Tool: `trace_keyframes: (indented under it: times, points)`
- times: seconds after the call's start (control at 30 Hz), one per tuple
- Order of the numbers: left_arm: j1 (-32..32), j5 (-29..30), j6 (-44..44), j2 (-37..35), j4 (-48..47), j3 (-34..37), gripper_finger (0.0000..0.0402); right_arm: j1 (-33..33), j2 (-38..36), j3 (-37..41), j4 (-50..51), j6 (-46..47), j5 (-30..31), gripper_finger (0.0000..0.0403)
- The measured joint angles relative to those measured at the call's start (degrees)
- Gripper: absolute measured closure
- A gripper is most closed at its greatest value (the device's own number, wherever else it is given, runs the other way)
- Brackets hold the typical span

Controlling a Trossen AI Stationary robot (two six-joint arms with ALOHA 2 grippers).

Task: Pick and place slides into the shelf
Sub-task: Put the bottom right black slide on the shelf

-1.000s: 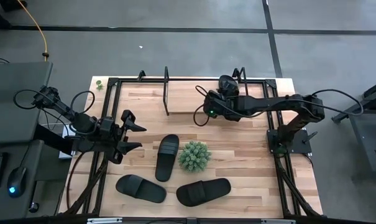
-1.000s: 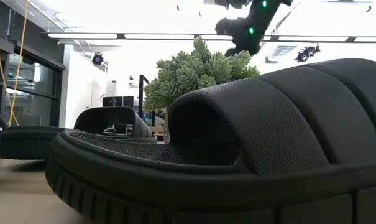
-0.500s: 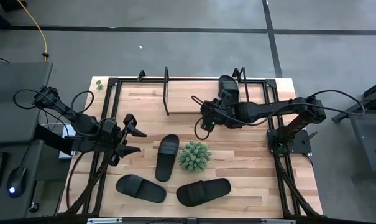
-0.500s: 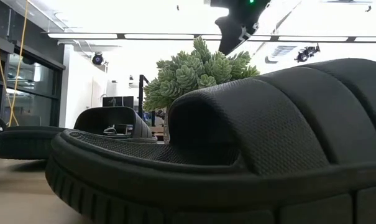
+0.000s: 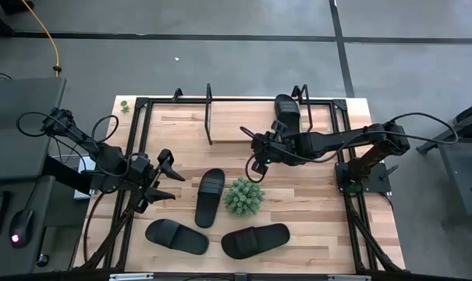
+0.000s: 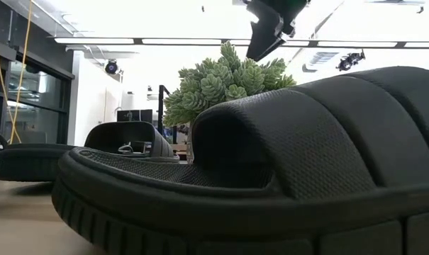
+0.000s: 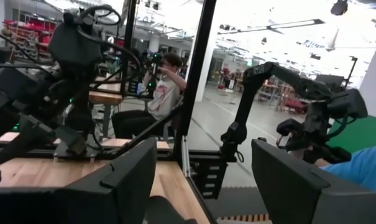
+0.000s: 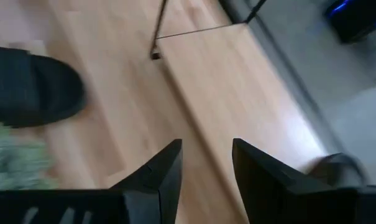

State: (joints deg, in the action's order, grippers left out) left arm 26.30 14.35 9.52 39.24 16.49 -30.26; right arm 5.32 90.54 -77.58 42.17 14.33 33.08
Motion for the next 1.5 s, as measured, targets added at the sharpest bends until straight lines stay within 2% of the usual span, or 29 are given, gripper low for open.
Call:
trace_keyframes:
  times: [0.17,0.57,0.8,0.97,1.13,1.4,1.5]
  points:
    - [0.0,0.0,0.0,0.0,-1.14,0.0,0.0156,0.0,0.0,0.0,0.0,0.79,-4.87,0.0272]
    - [0.0,0.02,-0.26,2.33,-2.38,-0.25,0.0156,0.0,0.0,0.02,-0.2,3.59,-5.09,0.0272]
    - [1.03,-0.23,-0.49,6.79,-7.55,-4.28,0.0156,0.0,0.02,0.02,-1.32,4.63,-9.1,0.0272]
    - [2.46,0.19,-3.15,10.9,-7.95,-6.93,0.0156,0.13,0.0,0.04,-2.43,5.05,-12.14,0.0272]
    - [4.04,0.4,-3.72,14.06,-11.92,-9.99,0.0156,1.47,0.0,0.04,-3.48,4.86,-12.16,0.0272]
    - [7.36,9.2,-3.73,16.26,-20.86,-13.68,0.0156,5.01,0.0,0.04,-3.49,4.72,-13.04,0.0272]
    - [8.28,10.42,-3.73,16.3,-21.69,-13.73,0.0156,6.12,0.0,0.07,-3.61,4.72,-13.72,0.0272]
